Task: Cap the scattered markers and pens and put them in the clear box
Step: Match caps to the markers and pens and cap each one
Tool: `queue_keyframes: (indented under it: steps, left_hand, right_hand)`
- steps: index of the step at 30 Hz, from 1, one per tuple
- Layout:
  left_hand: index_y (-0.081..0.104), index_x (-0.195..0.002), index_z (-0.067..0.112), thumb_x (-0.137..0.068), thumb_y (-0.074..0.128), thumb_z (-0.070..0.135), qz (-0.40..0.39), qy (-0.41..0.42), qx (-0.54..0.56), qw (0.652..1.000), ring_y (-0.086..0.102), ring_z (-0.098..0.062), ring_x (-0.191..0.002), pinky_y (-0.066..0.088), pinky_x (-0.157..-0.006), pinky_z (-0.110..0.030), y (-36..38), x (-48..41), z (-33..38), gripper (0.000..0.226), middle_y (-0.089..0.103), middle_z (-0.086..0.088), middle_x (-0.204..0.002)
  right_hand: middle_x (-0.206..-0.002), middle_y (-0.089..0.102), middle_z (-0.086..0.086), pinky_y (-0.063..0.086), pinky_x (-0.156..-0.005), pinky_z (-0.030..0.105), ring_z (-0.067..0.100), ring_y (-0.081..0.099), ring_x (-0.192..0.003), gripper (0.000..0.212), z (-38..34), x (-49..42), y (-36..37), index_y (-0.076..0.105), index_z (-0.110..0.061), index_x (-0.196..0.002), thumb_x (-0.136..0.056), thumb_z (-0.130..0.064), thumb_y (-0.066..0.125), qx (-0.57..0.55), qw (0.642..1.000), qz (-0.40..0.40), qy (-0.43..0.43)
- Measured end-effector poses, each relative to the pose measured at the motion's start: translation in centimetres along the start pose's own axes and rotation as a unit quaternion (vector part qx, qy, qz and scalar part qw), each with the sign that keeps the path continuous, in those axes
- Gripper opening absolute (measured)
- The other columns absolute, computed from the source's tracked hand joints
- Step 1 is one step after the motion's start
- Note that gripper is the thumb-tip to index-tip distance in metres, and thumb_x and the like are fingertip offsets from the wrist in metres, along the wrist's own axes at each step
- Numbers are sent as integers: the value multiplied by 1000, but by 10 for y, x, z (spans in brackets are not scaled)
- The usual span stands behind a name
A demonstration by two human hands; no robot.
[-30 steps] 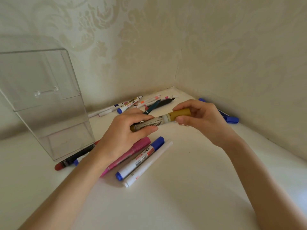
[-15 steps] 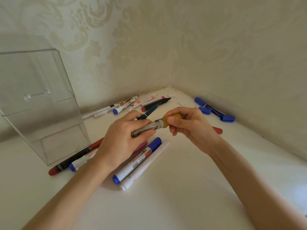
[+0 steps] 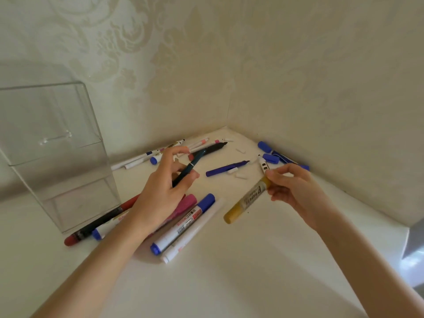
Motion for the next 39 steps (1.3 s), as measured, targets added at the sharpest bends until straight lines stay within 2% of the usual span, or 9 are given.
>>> queue_keyframes:
  steps: [4,7,14,20,23,27,31,36,39]
  left_hand:
    - [52,-116,23,-93,50,21,19,-10,-55,998,61,6,-79,45,-64,-4,-3,-2,-6,24,66,14,-93]
    - [55,-109,22,-92,51,20,75,-23,-68,995,58,-1,-66,46,-65,-14,-10,-4,-9,18,66,11,-92]
    - [61,-106,24,-87,59,20,109,-64,-102,987,59,-4,-78,41,-65,-15,-15,-4,-15,19,64,12,-97]
    - [63,-103,21,-89,57,21,147,-78,-105,981,62,-7,-78,40,-65,-15,-20,-4,-15,15,63,12,-87]
    - [63,-104,18,-90,56,21,166,-89,-105,976,62,-12,-78,42,-64,-19,-21,-5,-17,16,62,7,-84]
    - [62,-100,15,-87,61,22,205,-111,-126,964,60,-13,-80,43,-70,-26,-27,-5,-25,15,63,5,-89]
    - [61,-91,21,-87,61,21,187,-115,-163,962,60,-13,-79,49,-72,-34,-27,-7,-28,5,60,12,-81]
    - [62,-95,22,-89,58,23,154,-90,-210,961,56,-4,-71,38,-60,-21,-22,-13,-29,8,63,11,-87]
    - [63,-103,24,-90,55,26,143,-100,-252,952,58,-10,-84,39,-67,-26,-19,-22,-29,16,65,10,-99]
  right_hand:
    - [-77,66,11,41,-48,26,16,51,-57,21,12,7,6,53,-9,-84,-81,-20,70,125,991,24,47]
    - [-79,63,1,37,-54,24,12,51,-65,26,17,9,24,54,-19,-86,-79,-38,70,221,973,22,63]
    - [-92,53,-7,48,-75,26,10,53,-87,33,23,11,67,49,-29,-93,-82,-60,51,432,901,-11,-26]
    - [-91,59,-4,47,-76,29,13,55,-88,52,18,9,77,55,-21,-100,-84,-66,37,541,834,-1,-106]
    - [-91,65,0,46,-70,30,17,57,-86,47,11,-7,54,60,-19,-100,-89,-59,38,521,837,97,-139]
    - [-100,65,13,37,-80,36,32,51,-98,35,5,-51,16,63,-7,-93,-93,-36,43,616,743,226,-131]
    - [-102,64,12,34,-89,39,32,47,-106,40,18,-66,15,60,-7,-95,-93,-43,41,624,748,210,-80]
    - [-91,66,12,34,-82,36,30,51,-96,26,20,-62,22,60,-7,-99,-91,-28,48,632,739,195,-128]
    - [-89,65,5,40,-70,32,24,56,-86,25,14,-53,31,59,-8,-101,-91,-29,50,515,827,166,-151]
Point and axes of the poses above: each hand's wrist, its own x-axis away from the middle knuckle, its own y-axis out of the palm, z = x × y, the point moved 2 cm from there along -x, towards the middle knuckle
